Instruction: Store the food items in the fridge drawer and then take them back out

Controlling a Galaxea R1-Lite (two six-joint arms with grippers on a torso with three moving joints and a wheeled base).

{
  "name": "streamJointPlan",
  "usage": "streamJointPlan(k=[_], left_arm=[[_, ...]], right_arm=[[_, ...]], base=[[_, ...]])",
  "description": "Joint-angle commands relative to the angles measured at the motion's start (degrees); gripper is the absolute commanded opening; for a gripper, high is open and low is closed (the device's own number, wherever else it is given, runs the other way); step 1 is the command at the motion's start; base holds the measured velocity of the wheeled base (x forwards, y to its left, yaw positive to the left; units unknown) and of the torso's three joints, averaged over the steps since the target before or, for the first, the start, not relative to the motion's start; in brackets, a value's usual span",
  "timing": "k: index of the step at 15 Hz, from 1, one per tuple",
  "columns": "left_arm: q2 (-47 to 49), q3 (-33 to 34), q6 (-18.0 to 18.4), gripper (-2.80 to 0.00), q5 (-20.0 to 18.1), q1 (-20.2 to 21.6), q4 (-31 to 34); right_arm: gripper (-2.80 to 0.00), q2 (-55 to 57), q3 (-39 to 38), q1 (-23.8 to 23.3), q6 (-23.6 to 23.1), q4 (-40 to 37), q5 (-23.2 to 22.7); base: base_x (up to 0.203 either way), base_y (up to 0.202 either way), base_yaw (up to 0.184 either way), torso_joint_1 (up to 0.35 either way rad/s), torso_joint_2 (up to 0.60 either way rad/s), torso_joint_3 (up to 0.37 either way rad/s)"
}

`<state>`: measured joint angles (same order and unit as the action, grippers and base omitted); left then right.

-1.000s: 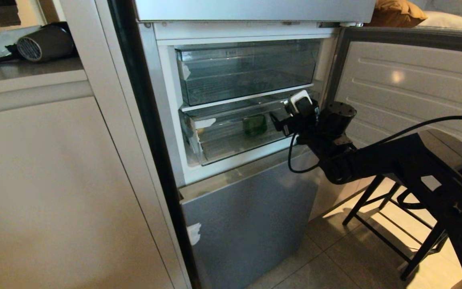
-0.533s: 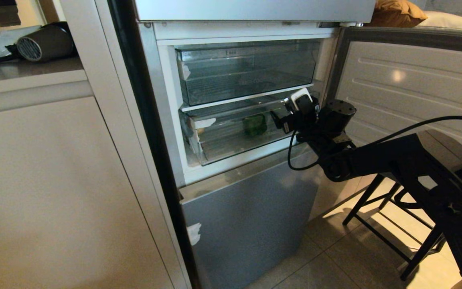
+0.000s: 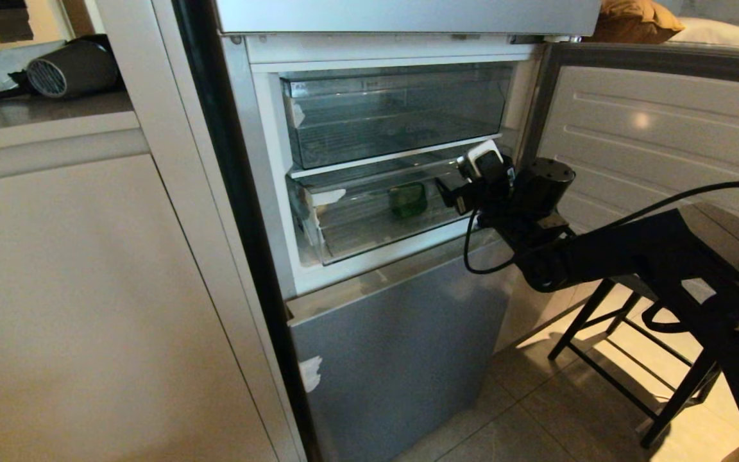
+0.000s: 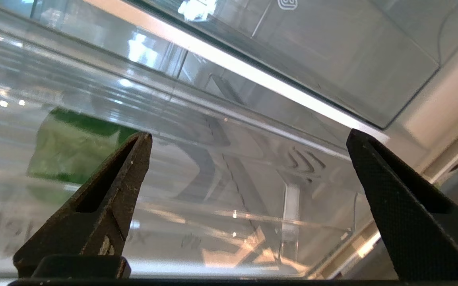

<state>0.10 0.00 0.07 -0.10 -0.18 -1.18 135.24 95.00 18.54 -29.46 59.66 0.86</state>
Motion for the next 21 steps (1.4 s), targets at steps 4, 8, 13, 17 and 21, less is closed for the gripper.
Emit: streamJointPlan(k=[4, 8, 13, 17, 21], left_arm=[[-0.01, 0.62, 0.01, -2.80, 0.01, 0.01, -0.05], [-0.01, 0.62, -0.01, -2.80, 0.01, 0.01, -0.05], [-0.01, 0.62, 0.01, -2.80, 0.01, 0.01, -0.05], [-0.01, 0.62, 0.01, -2.80, 0.01, -0.08, -0.05], [-0.01, 0.62, 0.01, -2.80, 0.01, 0.01, -0.05]], right_arm=[[0.00, -5.13, -9.66, 0.01, -0.48, 4.57, 0.17], [0.00, -11.50, -16.39, 0.01, -0.52, 6.22, 0.27], [0.00, -12.18, -19.09, 0.01, -0.52, 6.16, -0.10], [0.00, -6.57, -14.70, 0.01, -0.45, 6.17, -0.33], [0.00, -2.31, -8.77, -0.06, -0.49, 5.98, -0.32]], base=[[0.000, 0.000, 0.000, 0.000, 0.00, 0.000], [0.000, 0.000, 0.000, 0.000, 0.00, 0.000], [0.000, 0.000, 0.000, 0.000, 0.00, 0.000], [0.000, 0.000, 0.000, 0.000, 0.00, 0.000], [0.000, 0.000, 0.000, 0.000, 0.00, 0.000]])
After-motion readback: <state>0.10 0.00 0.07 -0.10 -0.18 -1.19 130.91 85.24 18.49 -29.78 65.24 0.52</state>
